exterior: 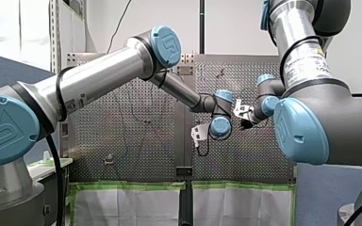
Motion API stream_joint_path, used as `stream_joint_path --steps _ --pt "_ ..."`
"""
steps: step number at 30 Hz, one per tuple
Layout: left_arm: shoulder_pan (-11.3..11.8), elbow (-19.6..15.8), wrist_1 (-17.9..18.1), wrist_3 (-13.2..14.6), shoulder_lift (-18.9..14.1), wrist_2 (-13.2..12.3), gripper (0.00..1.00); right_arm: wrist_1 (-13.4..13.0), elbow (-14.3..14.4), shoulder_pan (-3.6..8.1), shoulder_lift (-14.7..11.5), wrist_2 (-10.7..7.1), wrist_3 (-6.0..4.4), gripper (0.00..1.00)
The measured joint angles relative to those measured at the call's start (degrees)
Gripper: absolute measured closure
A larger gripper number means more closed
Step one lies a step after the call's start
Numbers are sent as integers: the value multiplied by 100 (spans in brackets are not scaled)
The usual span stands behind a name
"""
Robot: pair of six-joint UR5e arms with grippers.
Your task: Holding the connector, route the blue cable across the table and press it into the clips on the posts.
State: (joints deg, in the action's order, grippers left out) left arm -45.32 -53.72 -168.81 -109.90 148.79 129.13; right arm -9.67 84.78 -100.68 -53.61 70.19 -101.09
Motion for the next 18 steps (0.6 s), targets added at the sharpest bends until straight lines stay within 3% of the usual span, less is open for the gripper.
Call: stream_joint_path --steps 1,2,3,5,14,18 --pt "-8 1 18 5 0 2 52 -1 0 0 0 0 0 100" --pt "-13 1 31 7 0 3 77 -2 0 0 0 -1 0 100" --pt "-16 2 43 5 0 3 77 -3 0 0 0 -2 1 100" --pt "-21 10 76 3 0 -7 97 -6 -1 0 -2 -3 4 100" --pt "-4 99 148 -57 -6 -28 100 16 -52 0 -58 -166 -2 100" --pt "-28 207 109 -65 -8 -22 100 16 -73 -2 -204 -273 -119 100"
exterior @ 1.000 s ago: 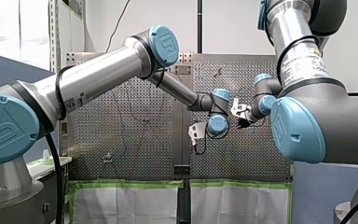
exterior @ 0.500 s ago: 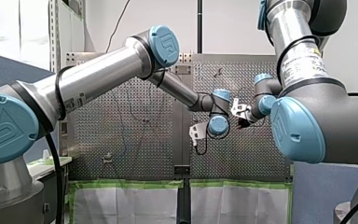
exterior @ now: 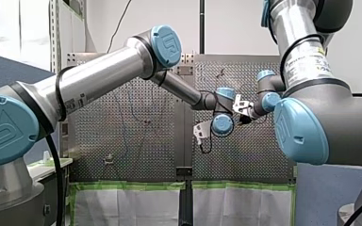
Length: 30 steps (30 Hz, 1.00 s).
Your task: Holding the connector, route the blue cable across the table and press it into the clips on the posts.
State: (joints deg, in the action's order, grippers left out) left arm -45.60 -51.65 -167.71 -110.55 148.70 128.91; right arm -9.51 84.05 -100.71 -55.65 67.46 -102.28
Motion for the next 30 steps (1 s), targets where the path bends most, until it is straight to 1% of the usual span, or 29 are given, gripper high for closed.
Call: stream_joint_path --steps 2,3,6,10,13,18,19,24,27,28,30 --pt "-20 85 -73 -8 -3 2 100 -11 -3 -7 -87 -15 -82 100" --pt "-30 127 -115 -22 -7 2 100 -16 -3 -15 -153 -19 -144 100" --pt "-61 239 -266 -90 -29 3 100 -19 -20 -17 -333 -26 -262 100" --pt "-80 297 -470 -187 -108 33 100 4 -75 -4 -535 -30 -318 100" --pt "-87 304 -592 -240 -192 139 100 32 -99 0 -694 -30 -352 100" --pt "-119 304 -660 -264 -357 336 100 140 -100 2 -941 -37 -509 100" --pt "-129 304 -667 -267 -402 367 100 172 -95 2 -985 -37 -526 100" --pt "-155 304 -695 -292 -560 510 100 326 -21 4 -1248 -29 -552 100" --pt "-166 303 -721 -303 -629 566 100 356 35 7 -1406 -24 -569 100" --pt "-168 303 -734 -311 -647 589 98 361 47 9 -1453 -24 -581 100" --pt "-169 300 -771 -338 -685 670 98 366 70 17 -1556 -23 -620 100"
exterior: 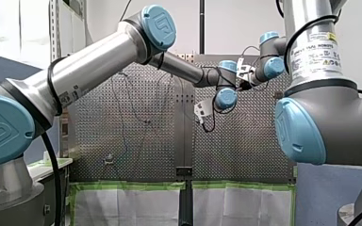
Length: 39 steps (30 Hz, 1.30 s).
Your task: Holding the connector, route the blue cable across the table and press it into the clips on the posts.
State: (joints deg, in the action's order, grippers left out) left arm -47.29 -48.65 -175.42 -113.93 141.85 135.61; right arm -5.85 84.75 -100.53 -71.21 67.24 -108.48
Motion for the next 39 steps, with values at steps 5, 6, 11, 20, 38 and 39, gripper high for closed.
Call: stream_joint_path --steps 5,6,11,20,38,39 --pt "-2 -5 -124 -57 -111 172 98 3 27 36 -234 0 -97 100" --pt "-2 -7 -138 -62 -136 182 98 4 28 46 -293 0 -115 100" --pt "-2 -18 -180 -66 -310 207 98 4 35 70 -447 1 -144 100" --pt "-2 -25 -202 -46 -561 210 98 -7 35 56 -490 6 -126 100" --pt "56 -1 -180 30 -802 181 98 -24 36 -30 -697 7 -135 100" --pt "66 8 -178 39 -812 176 98 -29 36 -35 -703 6 -135 100"
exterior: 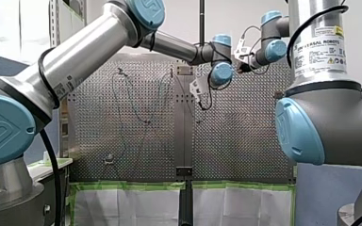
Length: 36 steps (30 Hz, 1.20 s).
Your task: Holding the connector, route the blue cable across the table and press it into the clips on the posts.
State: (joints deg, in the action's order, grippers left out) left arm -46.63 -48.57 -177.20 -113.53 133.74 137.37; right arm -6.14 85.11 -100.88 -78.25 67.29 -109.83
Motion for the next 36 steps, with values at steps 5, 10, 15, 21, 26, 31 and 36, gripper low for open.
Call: stream_joint_path --steps 5,10,15,21,26,31,36 --pt "55 47 19 39 -22 -34 98 -55 2 -15 -10 -5 -8 100" --pt "123 53 180 175 -21 -190 95 -208 2 1 -6 -16 -93 100" --pt "326 57 463 440 -18 -452 95 -442 -1 39 25 -141 -230 100" --pt "607 58 774 748 -12 -760 95 -566 -14 73 175 -222 -277 100" --pt "708 52 868 865 -9 -991 95 -597 -26 114 260 -230 -280 100" --pt "745 36 864 892 -7 -1115 93 -614 -51 171 277 -233 -285 100" --pt "769 33 861 898 -7 -1175 93 -666 -57 223 289 -240 -292 100"
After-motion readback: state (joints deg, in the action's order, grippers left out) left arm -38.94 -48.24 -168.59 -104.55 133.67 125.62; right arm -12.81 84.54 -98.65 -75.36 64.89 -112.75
